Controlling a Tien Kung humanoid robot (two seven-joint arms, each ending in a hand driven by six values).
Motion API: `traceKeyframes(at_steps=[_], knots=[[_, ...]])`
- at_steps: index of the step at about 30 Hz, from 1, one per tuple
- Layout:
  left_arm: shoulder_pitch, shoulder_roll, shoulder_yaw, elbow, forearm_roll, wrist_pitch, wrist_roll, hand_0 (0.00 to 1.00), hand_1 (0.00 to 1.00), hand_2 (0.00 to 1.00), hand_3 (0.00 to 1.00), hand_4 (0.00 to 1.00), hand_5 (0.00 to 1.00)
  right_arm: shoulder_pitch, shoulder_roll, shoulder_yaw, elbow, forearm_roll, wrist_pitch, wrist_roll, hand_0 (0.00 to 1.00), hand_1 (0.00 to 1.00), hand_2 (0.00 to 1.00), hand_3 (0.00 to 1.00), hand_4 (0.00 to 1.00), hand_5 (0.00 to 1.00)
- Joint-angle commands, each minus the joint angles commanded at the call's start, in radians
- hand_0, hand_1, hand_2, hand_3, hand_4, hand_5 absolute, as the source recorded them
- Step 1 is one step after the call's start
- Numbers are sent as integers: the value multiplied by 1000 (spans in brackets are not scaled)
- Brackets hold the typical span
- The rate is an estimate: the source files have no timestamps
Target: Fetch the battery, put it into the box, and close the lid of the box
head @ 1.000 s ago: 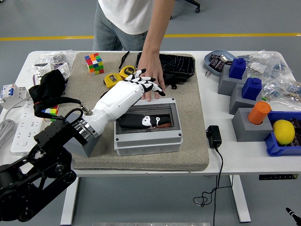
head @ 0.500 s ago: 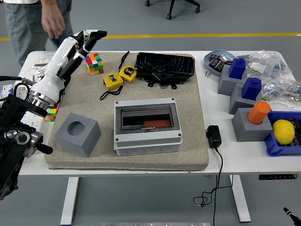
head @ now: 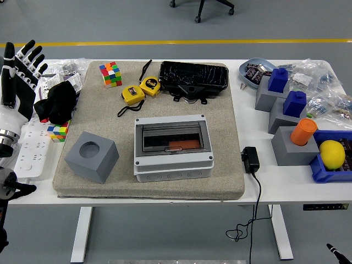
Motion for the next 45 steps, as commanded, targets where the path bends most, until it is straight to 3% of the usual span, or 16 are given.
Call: traceKeyframes(at_steps=[5,6,7,9,14,23,35,36,45], knots=[[33,-10,-8,-11,147,93,-22,865,910,882,855,998,927,-25,-10,-60,9,22,-13,3,846,822,788,819,998,998],[40,-10,-1,-11,166,117,-36,801,847,816,787,998,901,-32,-11,-80,12,33,-23,12,846,822,791,819,998,998],[47,-13,3,-10,180,142,-50,801,847,816,787,998,901,-39,-11,-101,16,45,-40,26,846,822,791,819,998,998],[53,-19,4,-10,201,156,-54,801,847,816,787,998,901,-49,-10,-122,21,50,-62,45,846,822,791,819,998,998],[55,-29,29,-12,225,155,-46,781,832,802,774,998,902,-60,-8,-159,39,49,-102,75,846,819,786,810,998,998],[58,-46,71,-9,255,159,-40,766,800,766,734,998,907,-67,-32,-153,54,36,-103,75,841,815,780,792,998,998],[60,-40,60,-3,257,130,-41,759,782,736,705,998,925,-74,-21,-102,50,-4,-95,69,835,807,770,774,998,998],[60,-41,60,-3,261,128,-40,867,845,769,702,998,967,-74,-20,-98,49,-6,-94,68,835,805,767,765,998,998],[55,-40,60,-5,278,124,-31,916,875,783,699,998,981,-73,-19,-87,41,-4,-86,65,835,803,763,759,998,998]])
